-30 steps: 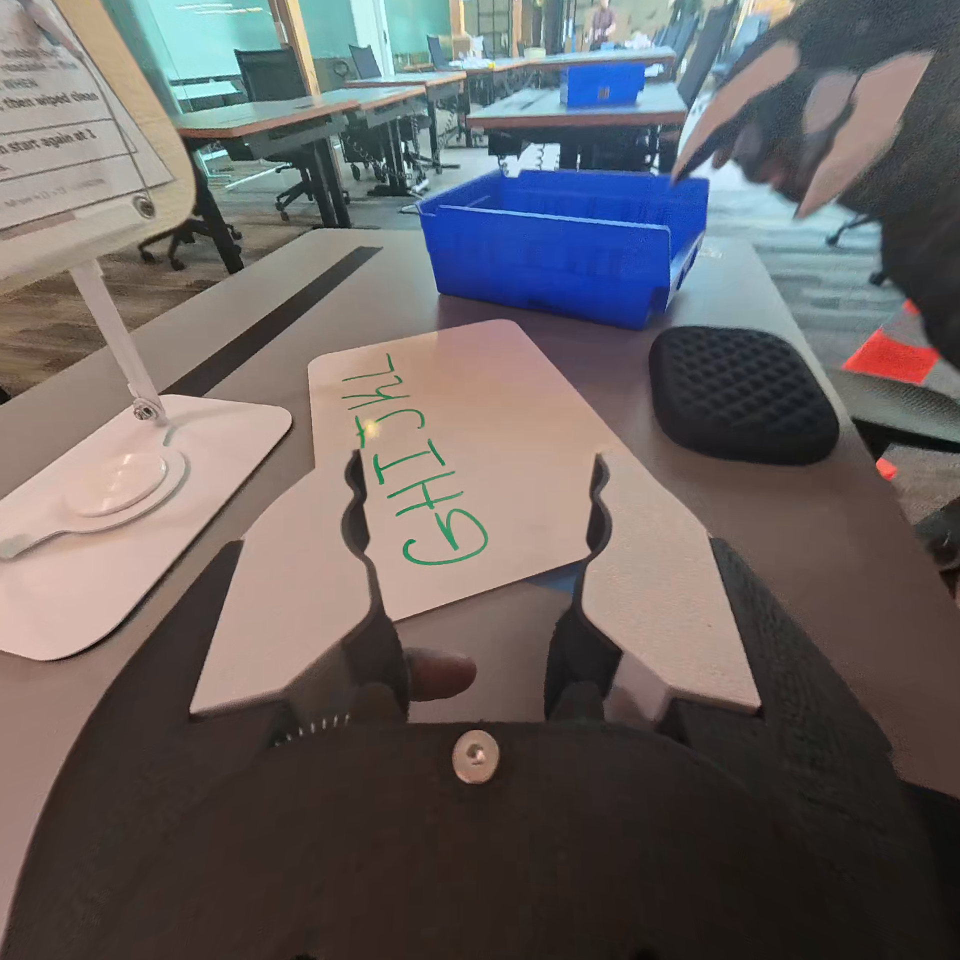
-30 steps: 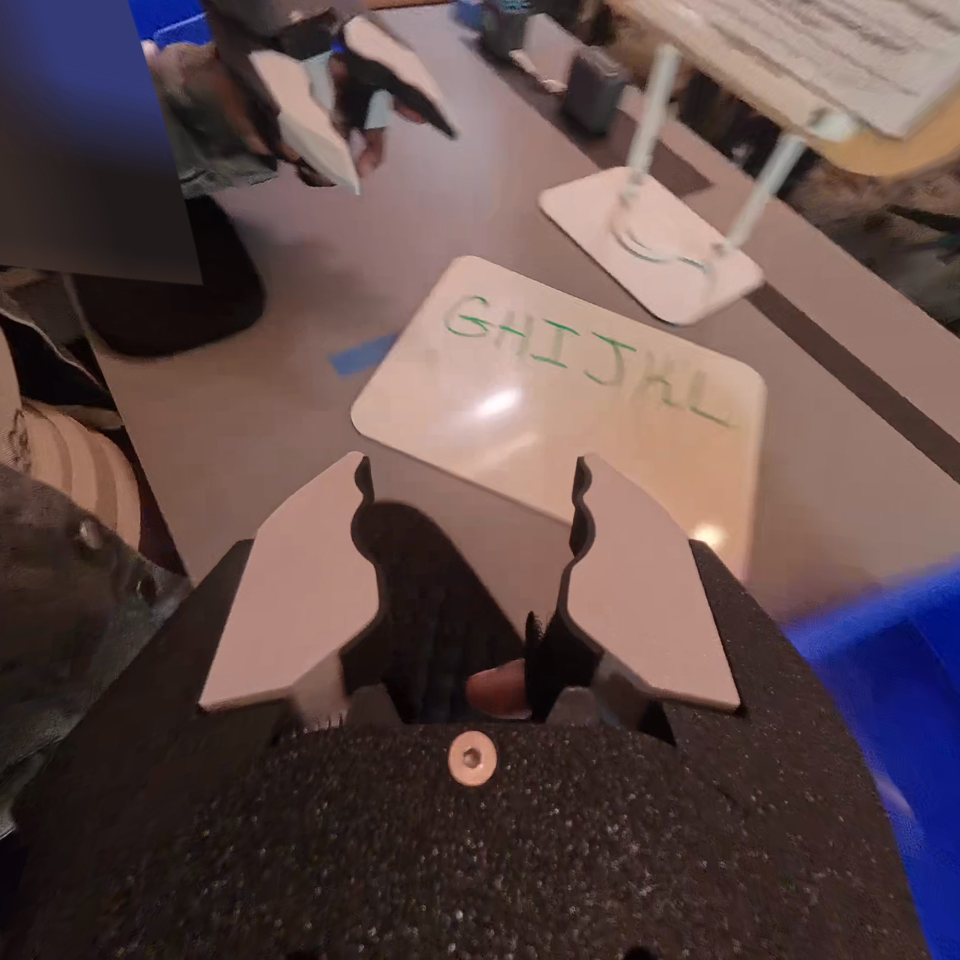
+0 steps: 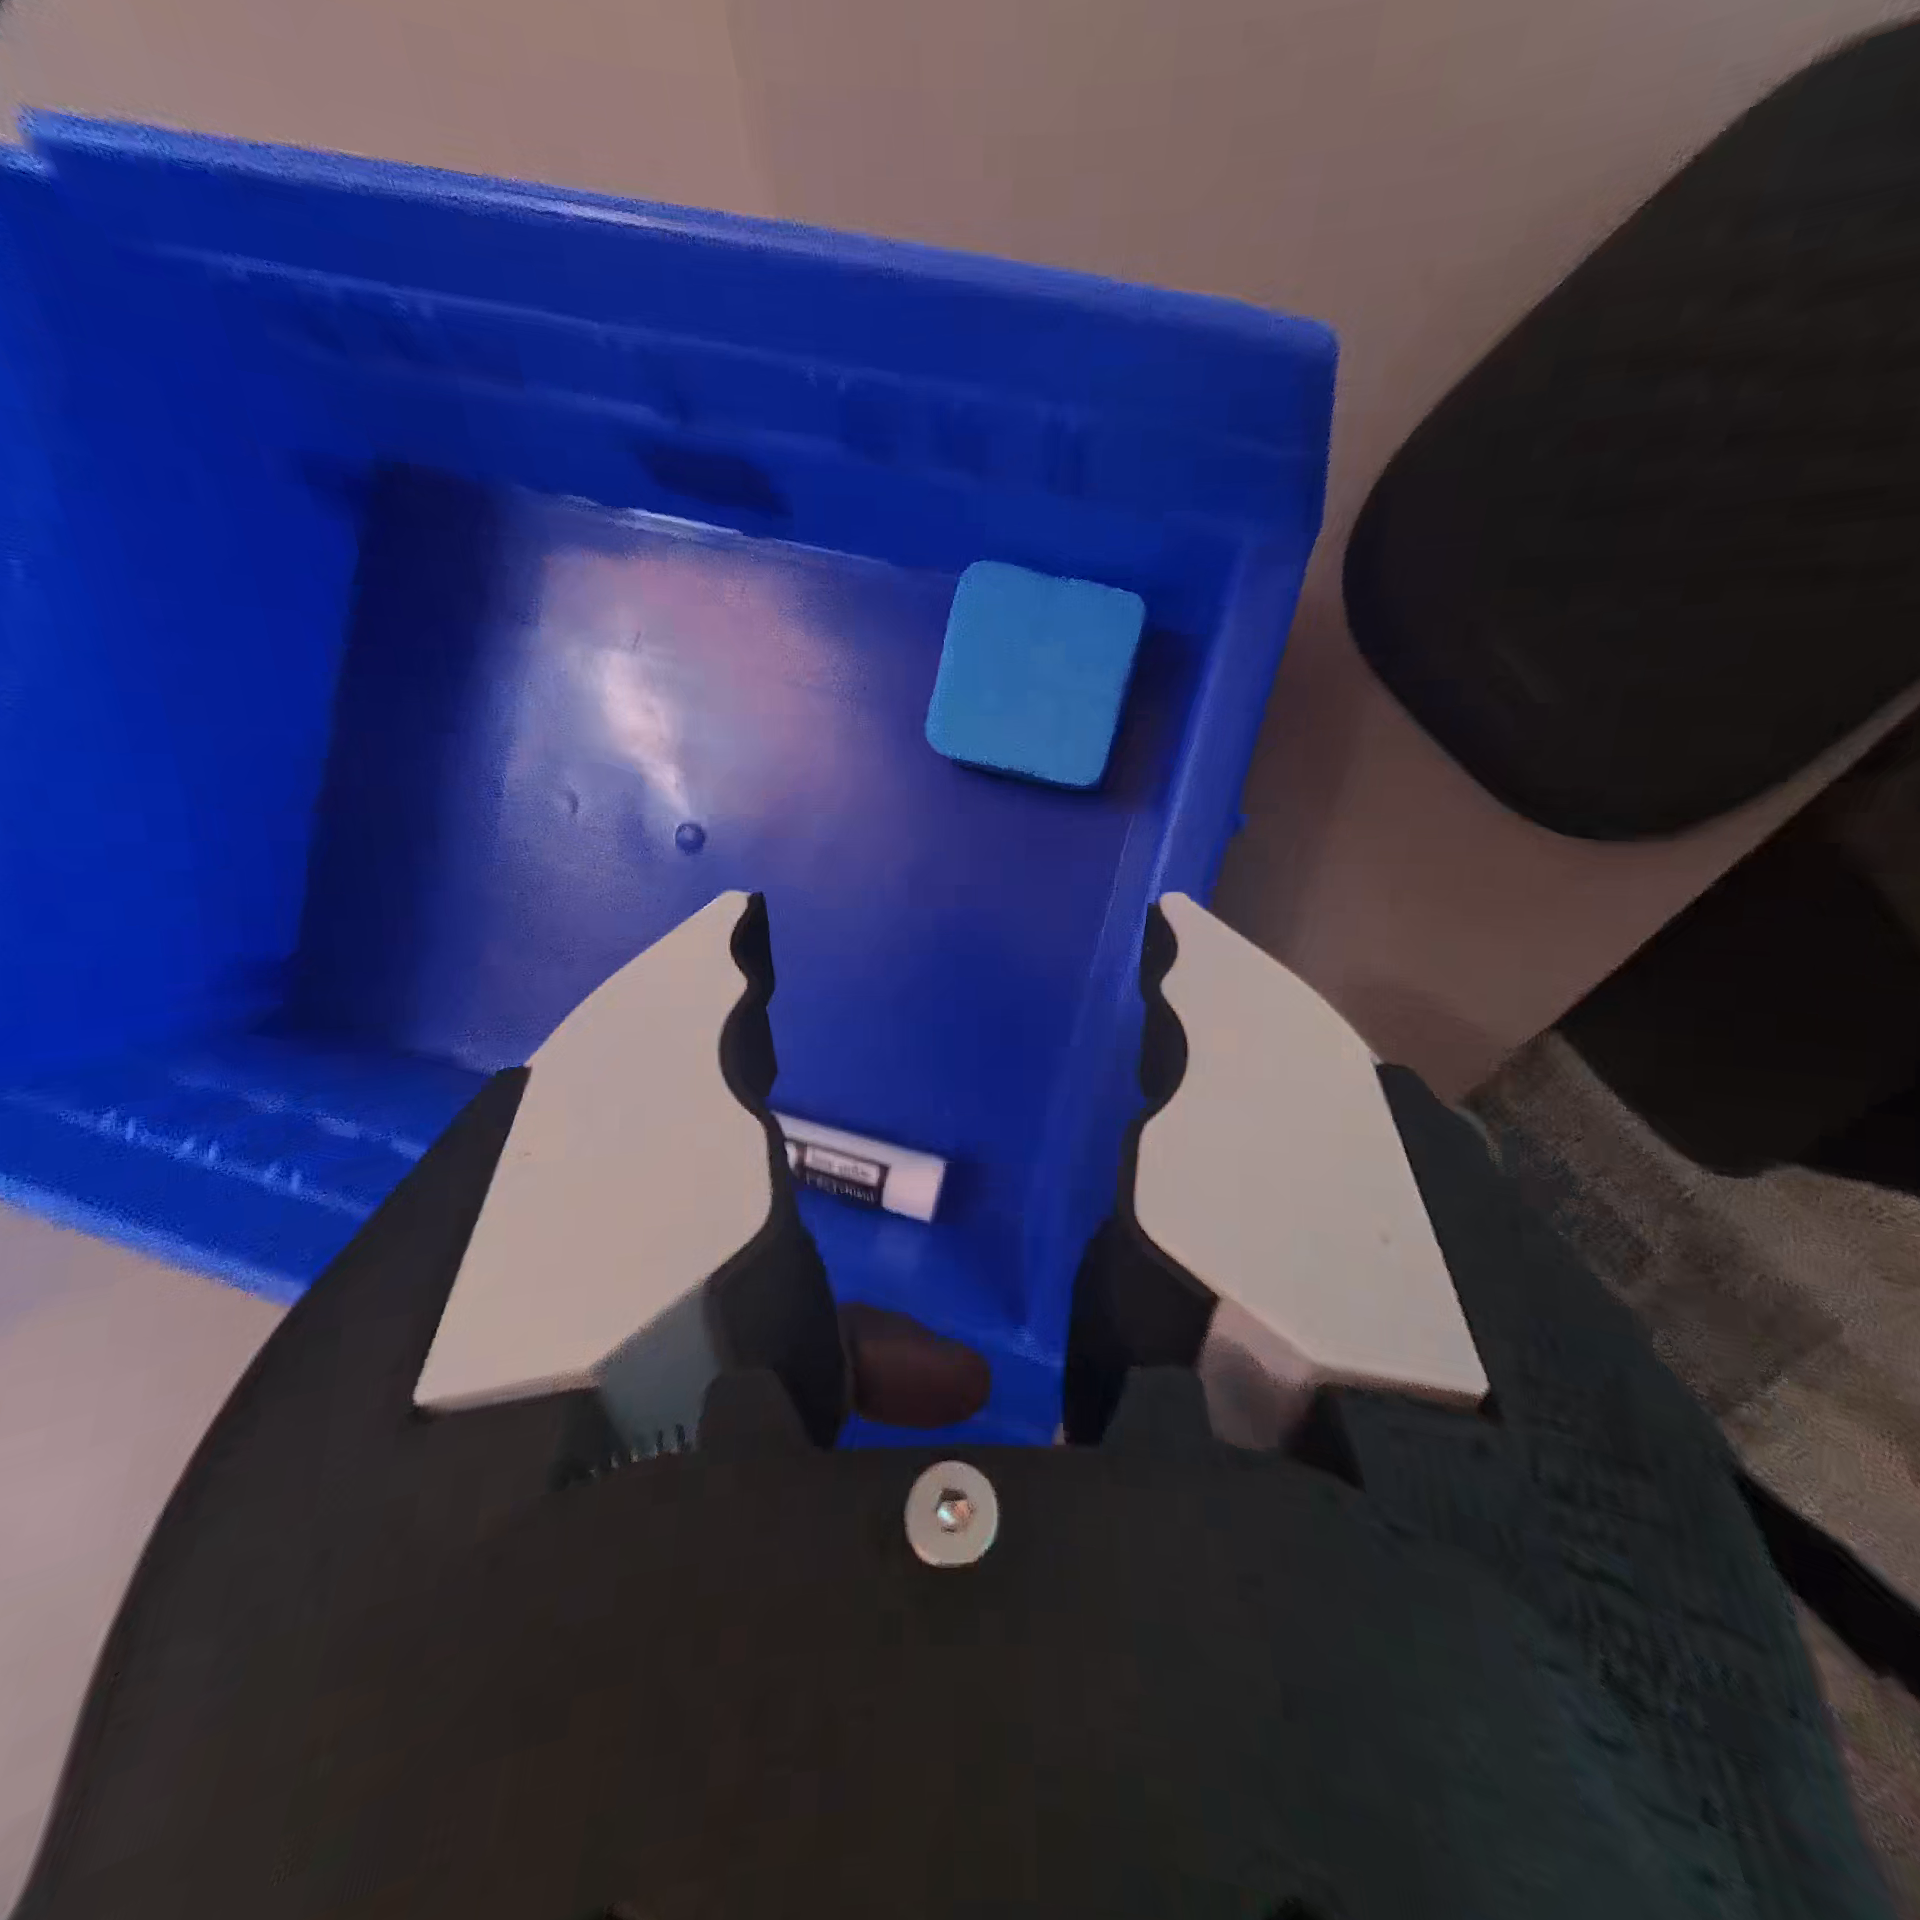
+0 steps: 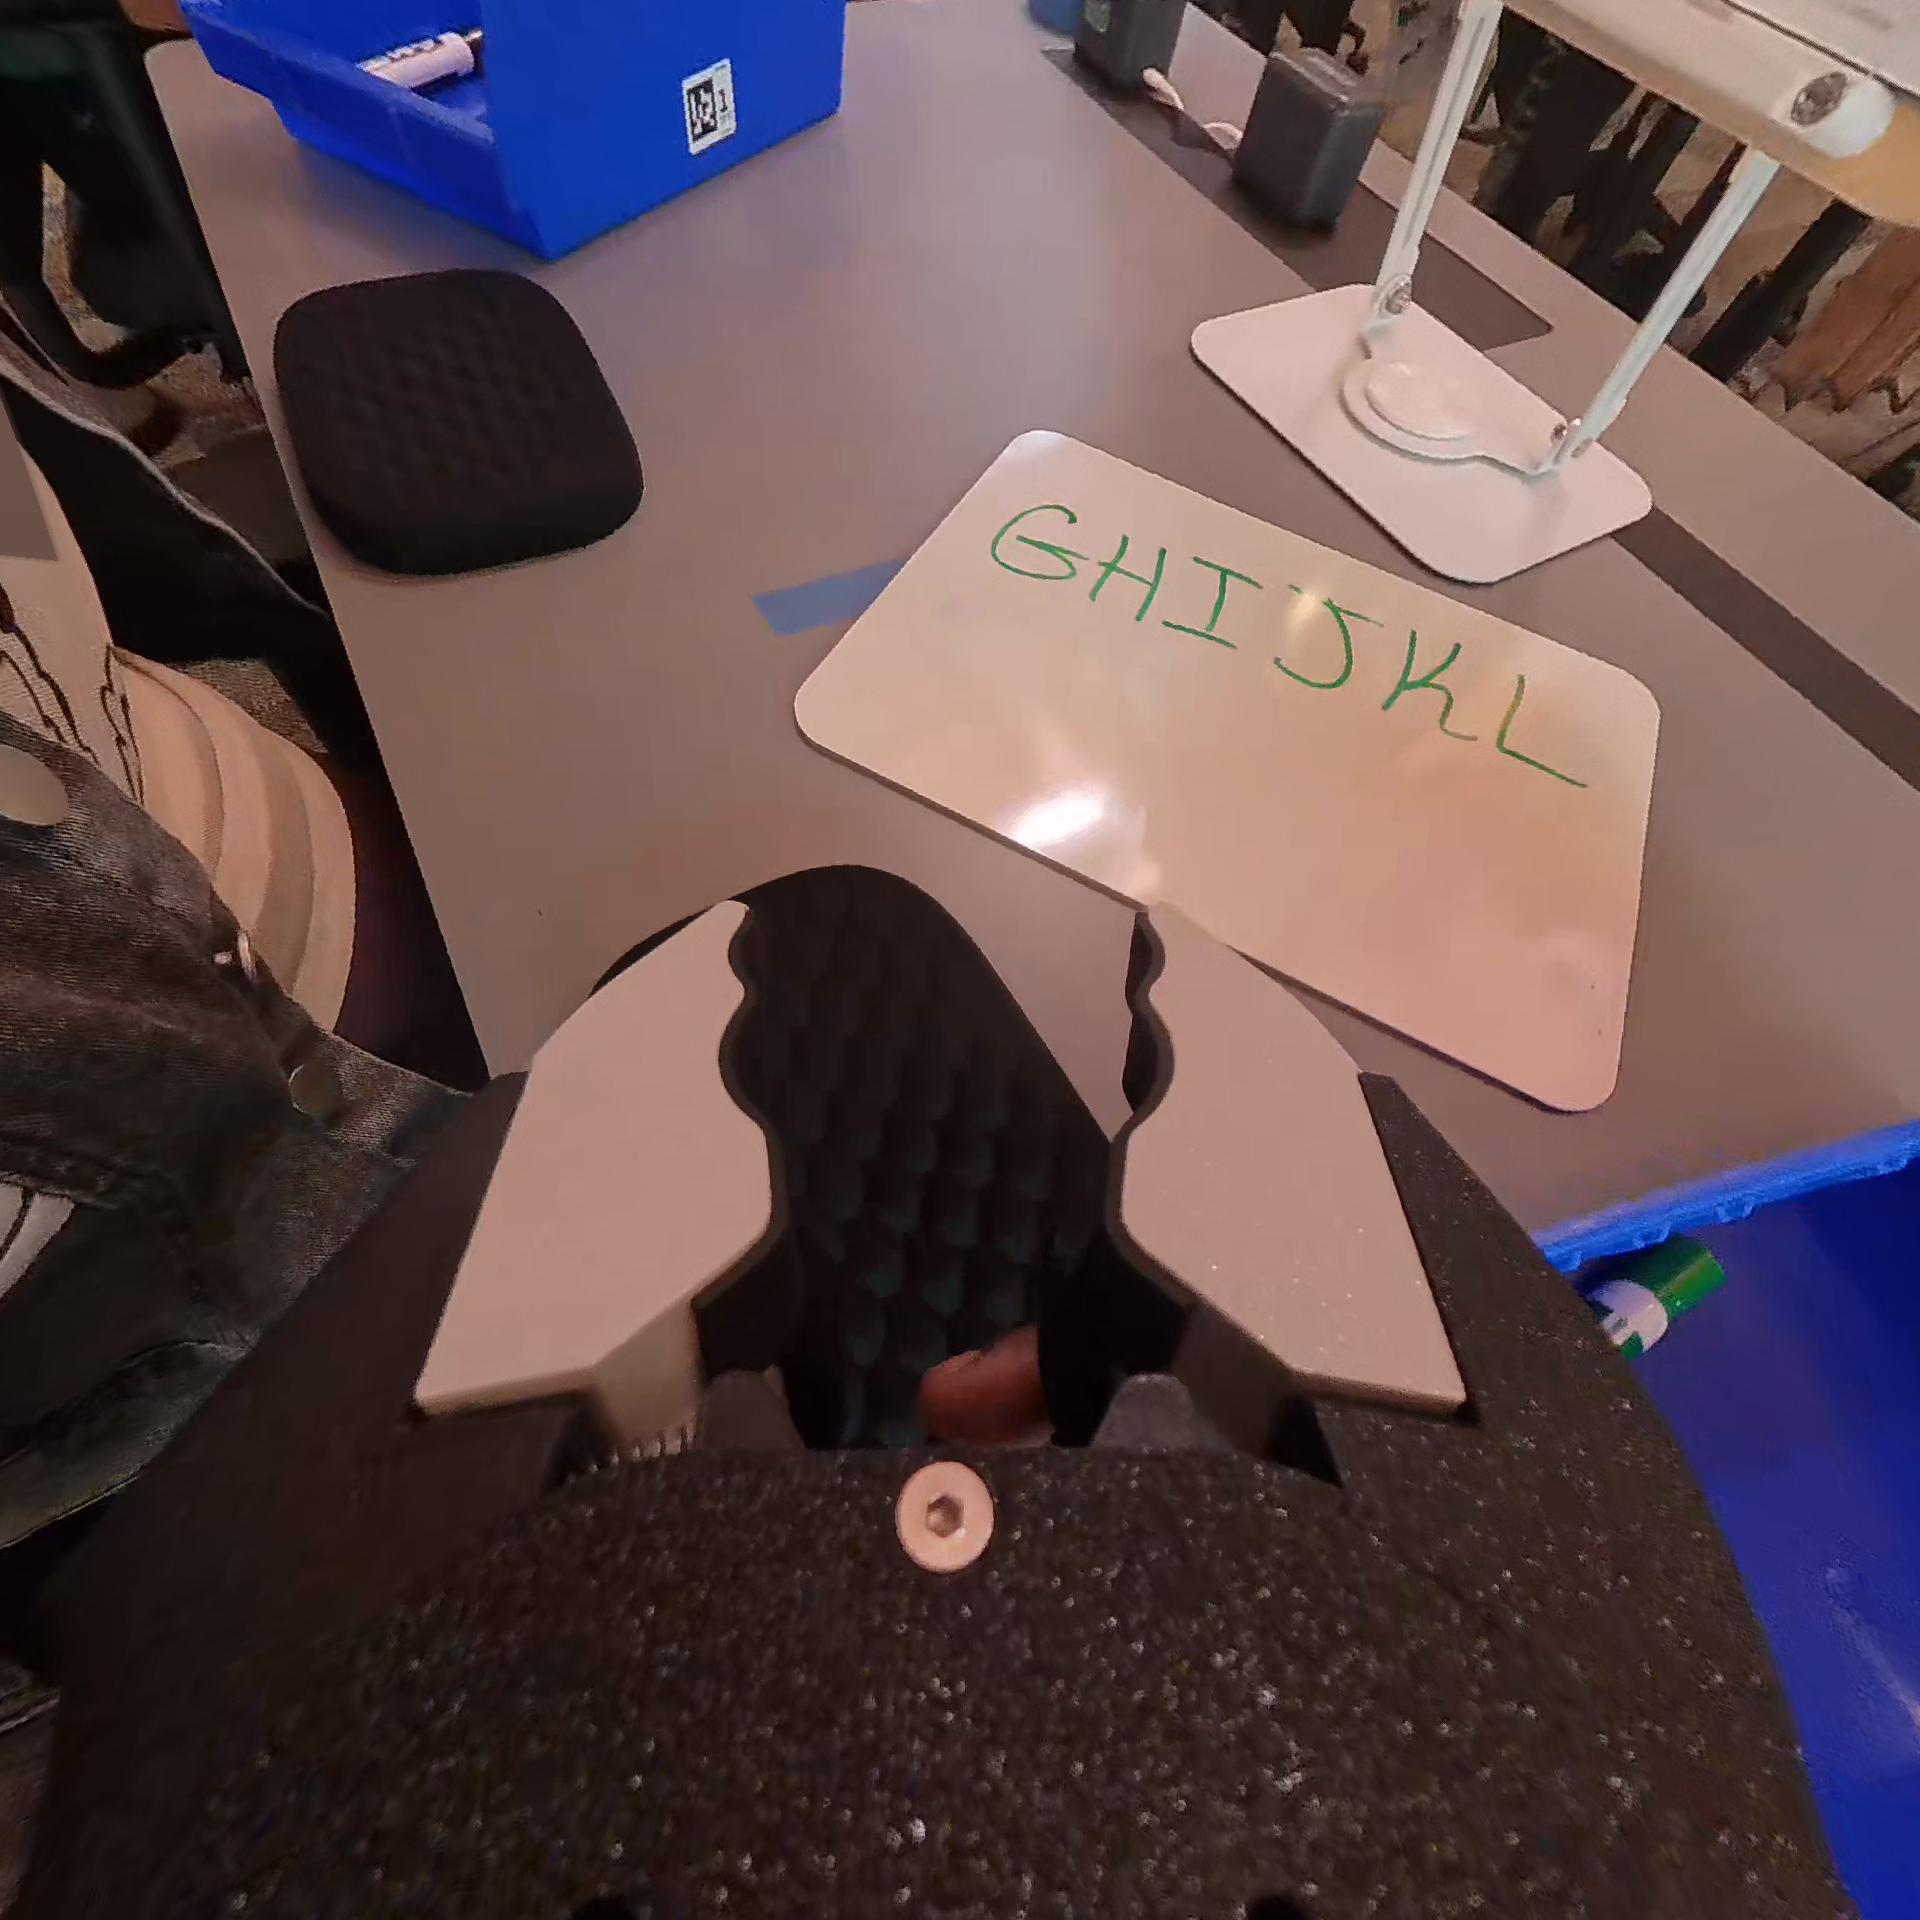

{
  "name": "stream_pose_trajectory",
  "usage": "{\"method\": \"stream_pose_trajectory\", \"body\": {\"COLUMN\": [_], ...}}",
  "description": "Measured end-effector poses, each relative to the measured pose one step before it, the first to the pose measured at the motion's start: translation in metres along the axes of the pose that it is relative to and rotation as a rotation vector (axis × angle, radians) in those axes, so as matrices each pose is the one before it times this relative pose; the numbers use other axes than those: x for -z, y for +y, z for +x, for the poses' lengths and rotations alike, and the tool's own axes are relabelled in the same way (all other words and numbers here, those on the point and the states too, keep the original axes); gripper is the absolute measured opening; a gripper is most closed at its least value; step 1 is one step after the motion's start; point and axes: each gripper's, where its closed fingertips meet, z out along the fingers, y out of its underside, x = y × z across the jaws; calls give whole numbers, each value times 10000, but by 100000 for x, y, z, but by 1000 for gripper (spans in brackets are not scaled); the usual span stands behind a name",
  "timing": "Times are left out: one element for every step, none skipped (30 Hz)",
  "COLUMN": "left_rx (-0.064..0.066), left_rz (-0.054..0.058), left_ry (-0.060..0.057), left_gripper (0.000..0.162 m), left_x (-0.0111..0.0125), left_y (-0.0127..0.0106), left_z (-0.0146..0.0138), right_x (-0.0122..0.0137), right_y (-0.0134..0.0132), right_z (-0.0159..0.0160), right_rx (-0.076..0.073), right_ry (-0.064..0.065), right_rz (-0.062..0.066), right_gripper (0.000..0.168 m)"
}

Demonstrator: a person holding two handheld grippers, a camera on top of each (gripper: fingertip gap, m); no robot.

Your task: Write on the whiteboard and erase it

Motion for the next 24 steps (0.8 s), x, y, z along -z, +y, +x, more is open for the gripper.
{"method": "stream_pose_trajectory", "body": {"left_rx": [-294,-170,-84,-57,-73,-122,-132,-128,-101,-60,1,62,65,46,66,77,-3,-77,-177,-189,-91,-27,20,190], "left_rz": [-174,-127,-9,34,-80,-189,-230,-203,-104,-15,65,108,131,123,59,-96,-116,36,65,56,36,27,-9,62], "left_ry": [30,213,272,306,332,294,168,107,3,104,129,121,121,79,57,6,16,89,149,1,-128,-121,-226,-287], "left_gripper": [66,63,60,58,57,58,59,60,60,60,61,62,64,65,66,66,66,64,59,54,53,53,53,53], "left_x": [-1211,-1157,-1021,-860,-739,-661,-628,-567,-438,-339,-233,-168,-163,-216,-326,-440,-402,-183,-22,16,55,128,276,550], "left_y": [-166,-206,-322,-289,-89,80,184,160,65,-46,-147,-179,-188,-140,-39,171,152,-57,-86,-68,-48,33,101,38], "left_z": [57,120,80,102,172,178,43,-23,-186,-44,-3,-13,-20,-50,-45,-62,15,147,274,135,-39,-61,-242,-423], "right_x": [-9,0,8,19,23,27,28,9,-6,-37,-58,-79,-92,-113,-116,-118,-102,-94,-81,-83,-101,-115,-148,-164], "right_y": [-253,-230,-178,-129,-64,-15,32,85,88,71,50,18,12,24,15,4,-27,-64,-125,-150,-151,-102,-74,-96], "right_z": [-4,1,-3,-16,-27,-33,-4,46,86,110,121,128,110,77,57,62,66,47,50,36,12,0,35,62], "right_rx": [57,69,78,69,42,21,6,-13,-33,-49,-57,-53,-31,2,24,22,11,9,11,8,3,-2,8,32], "right_ry": [-19,0,16,21,16,12,24,40,45,35,24,26,21,10,4,8,-1,-8,-9,-19,-41,-45,-15,8], "right_rz": [27,3,-16,-27,-31,-29,-25,-24,-15,5,20,15,-6,-28,-38,-40,-30,3,42,69,74,48,20,32], "right_gripper": [68,67,67,67,67,66,66,66,66,65,65,65,64,64,64,64,64,64,64,63,63,63,63,63]}}
